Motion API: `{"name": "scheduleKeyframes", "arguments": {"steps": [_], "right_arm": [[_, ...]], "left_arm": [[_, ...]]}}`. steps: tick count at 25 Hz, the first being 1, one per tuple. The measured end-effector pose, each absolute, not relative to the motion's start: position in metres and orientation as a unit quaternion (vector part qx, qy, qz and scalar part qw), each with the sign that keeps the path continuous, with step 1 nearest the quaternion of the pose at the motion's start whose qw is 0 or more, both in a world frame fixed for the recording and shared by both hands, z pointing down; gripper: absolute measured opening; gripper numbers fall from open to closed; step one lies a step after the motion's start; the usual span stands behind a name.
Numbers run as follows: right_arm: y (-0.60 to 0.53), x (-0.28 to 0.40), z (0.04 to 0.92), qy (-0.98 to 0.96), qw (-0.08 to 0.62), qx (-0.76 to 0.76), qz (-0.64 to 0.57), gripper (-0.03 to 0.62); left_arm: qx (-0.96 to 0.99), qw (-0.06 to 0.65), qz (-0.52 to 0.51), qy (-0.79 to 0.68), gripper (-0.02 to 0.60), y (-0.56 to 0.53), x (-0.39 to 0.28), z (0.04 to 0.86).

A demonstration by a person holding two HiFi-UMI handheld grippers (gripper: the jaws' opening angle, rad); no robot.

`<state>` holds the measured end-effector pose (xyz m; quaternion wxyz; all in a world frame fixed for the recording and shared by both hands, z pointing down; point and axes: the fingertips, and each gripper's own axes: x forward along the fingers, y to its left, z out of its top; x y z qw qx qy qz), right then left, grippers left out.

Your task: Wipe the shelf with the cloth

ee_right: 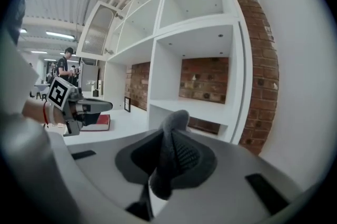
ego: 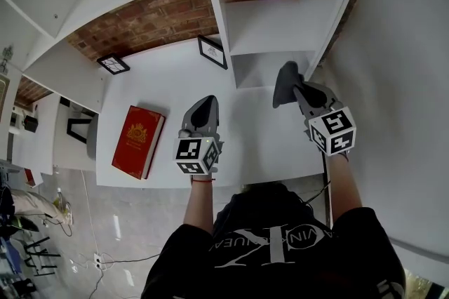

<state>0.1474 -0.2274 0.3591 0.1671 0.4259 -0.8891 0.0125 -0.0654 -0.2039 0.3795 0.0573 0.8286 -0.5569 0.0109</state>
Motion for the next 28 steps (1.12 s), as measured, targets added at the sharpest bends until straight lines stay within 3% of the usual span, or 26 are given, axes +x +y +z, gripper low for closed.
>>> {"name": "scheduleKeyframes", "arguments": {"steps": [28], "right_arm": [[-0.180,0.154,0.312,-0.909,0.089,0.405,0.045,0.043]], "left_arm": [[0.820,0.040,0.000,-0.571,0.011,-0.166,-0.061,0.335]]}}
